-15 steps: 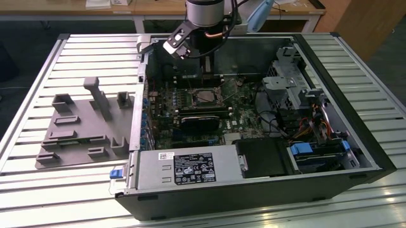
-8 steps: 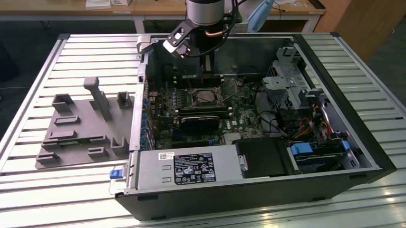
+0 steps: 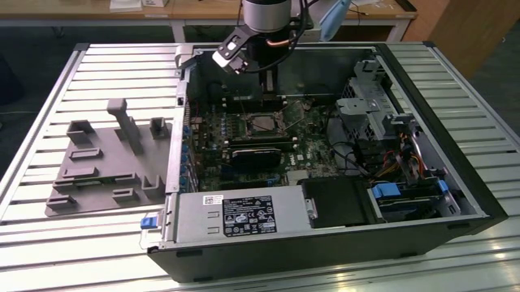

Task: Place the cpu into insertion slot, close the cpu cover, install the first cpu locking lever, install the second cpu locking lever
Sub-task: 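Close the cpu cover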

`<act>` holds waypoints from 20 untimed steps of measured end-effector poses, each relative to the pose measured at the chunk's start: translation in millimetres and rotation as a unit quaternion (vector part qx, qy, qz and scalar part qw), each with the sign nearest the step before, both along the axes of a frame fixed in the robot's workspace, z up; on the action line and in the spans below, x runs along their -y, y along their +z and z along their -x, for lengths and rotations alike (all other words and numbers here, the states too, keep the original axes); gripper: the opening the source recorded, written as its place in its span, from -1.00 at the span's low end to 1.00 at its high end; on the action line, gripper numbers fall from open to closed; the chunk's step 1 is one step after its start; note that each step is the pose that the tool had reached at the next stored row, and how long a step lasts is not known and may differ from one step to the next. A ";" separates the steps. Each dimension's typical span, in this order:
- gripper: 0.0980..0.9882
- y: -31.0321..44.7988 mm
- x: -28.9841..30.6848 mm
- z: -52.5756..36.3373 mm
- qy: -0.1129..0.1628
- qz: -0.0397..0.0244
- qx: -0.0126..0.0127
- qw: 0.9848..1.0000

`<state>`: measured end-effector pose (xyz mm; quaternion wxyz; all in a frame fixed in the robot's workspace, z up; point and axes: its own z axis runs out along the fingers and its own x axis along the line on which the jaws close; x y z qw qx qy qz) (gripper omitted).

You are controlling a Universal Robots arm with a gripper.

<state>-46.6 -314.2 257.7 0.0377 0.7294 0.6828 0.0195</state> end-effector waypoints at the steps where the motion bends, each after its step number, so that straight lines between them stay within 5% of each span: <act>1: -0.99 0.0 0.0 -3.0 0.000 0.000 0.000 1.000; 14: -0.99 0.0 0.0 -54.9 0.000 0.000 0.000 1.000; 20: -0.99 0.0 0.0 -71.4 0.000 0.000 0.000 1.000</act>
